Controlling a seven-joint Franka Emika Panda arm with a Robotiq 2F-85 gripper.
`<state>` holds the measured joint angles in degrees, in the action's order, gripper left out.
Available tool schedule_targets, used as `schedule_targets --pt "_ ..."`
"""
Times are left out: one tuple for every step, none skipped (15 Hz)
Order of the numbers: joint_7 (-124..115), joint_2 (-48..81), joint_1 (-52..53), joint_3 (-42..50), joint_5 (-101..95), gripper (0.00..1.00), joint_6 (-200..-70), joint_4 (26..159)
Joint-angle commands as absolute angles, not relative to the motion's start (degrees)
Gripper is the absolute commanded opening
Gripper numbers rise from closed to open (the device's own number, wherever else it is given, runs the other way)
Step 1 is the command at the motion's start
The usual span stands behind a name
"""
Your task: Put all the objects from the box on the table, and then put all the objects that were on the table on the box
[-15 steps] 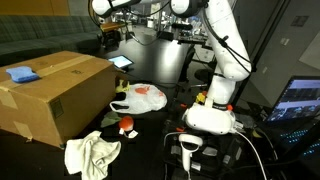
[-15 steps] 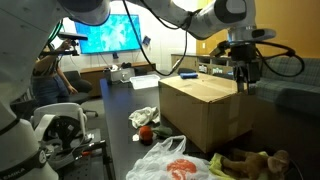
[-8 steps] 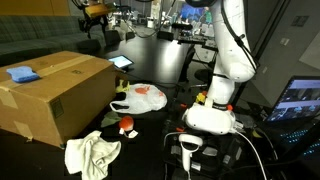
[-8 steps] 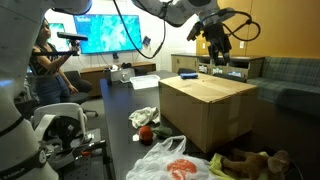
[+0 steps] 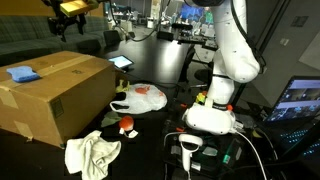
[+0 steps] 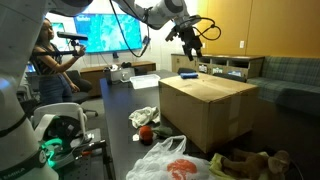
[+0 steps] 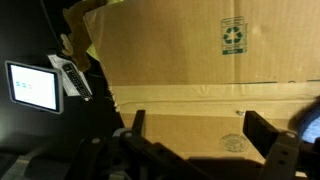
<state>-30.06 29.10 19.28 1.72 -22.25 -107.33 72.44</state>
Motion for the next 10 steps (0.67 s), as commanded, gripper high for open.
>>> schedule_targets --pt "-27.46 32.65 20.62 -0.18 -22.20 1.00 -106.24 66.30" --pt "-26.72 33.57 20.87 -0.77 -21.59 1.00 -106.37 65.04" --pt "-25.79 34.49 20.91 -1.37 -20.72 1.00 -106.52 63.75" --pt "-24.48 35.51 20.90 -1.90 -19.87 1.00 -106.45 62.31" --pt "-22.69 36.74 20.81 -2.57 -18.85 1.00 -106.70 60.76" --pt "-21.54 38.19 20.80 -2.94 -17.94 1.00 -106.62 58.98" --pt "-19.74 39.78 20.75 -3.47 -16.74 1.00 -106.26 56.82" --pt "-18.73 41.10 20.98 -3.59 -15.96 1.00 -105.94 55.15" --pt "-17.84 42.59 21.12 -3.73 -15.10 1.00 -105.75 53.40" --pt "-17.04 43.83 21.17 -4.03 -13.91 1.00 -105.77 51.96"
